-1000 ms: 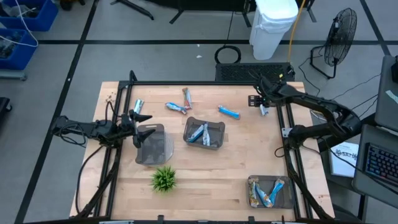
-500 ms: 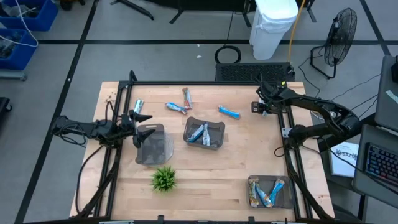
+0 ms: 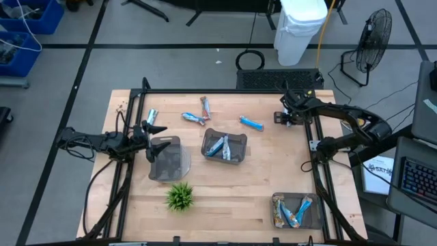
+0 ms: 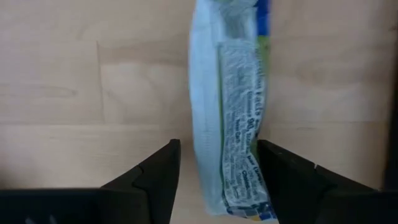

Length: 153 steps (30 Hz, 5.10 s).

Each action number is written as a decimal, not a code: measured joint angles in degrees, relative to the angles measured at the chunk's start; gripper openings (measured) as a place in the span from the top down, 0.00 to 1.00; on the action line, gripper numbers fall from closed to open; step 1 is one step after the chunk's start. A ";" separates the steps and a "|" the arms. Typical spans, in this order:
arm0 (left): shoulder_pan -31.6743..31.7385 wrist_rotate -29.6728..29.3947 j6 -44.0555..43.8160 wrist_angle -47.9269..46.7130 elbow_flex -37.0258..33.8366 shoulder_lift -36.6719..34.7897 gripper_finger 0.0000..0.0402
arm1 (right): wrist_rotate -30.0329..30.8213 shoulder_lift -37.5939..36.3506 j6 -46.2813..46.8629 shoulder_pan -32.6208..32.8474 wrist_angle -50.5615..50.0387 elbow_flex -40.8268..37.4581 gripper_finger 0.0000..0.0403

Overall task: Pick and place Granola Bars by type
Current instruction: Put the blue granola bar into the top black bin

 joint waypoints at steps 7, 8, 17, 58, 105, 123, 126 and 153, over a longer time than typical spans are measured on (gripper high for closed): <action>0.01 0.00 0.02 0.00 0.00 -0.01 0.10 | -0.44 0.42 -1.23 0.11 0.39 0.00 0.72; 0.00 -0.01 0.02 0.00 0.00 0.00 0.10 | -0.76 0.38 -1.25 0.11 0.59 0.00 0.76; 0.00 0.01 0.01 0.00 0.00 0.00 0.10 | -1.76 -1.11 -0.01 0.13 1.20 0.00 0.92; 0.01 0.01 0.01 0.00 -0.01 -0.01 0.10 | 0.34 -11.40 7.82 20.44 -10.52 35.27 0.94; 0.01 0.01 0.01 0.01 0.00 0.00 0.10 | 10.29 12.74 40.38 50.86 0.24 53.57 0.95; -0.01 -0.01 0.00 -0.01 0.00 0.00 0.10 | 5.23 25.43 54.25 54.64 -10.69 53.51 0.95; -0.01 -0.01 0.01 -0.02 0.00 0.00 0.10 | 4.16 26.78 54.57 54.53 -12.44 53.53 0.95; 0.01 -0.01 0.00 0.00 -0.01 -0.02 0.10 | -4.94 34.85 51.14 51.52 -14.73 50.56 0.95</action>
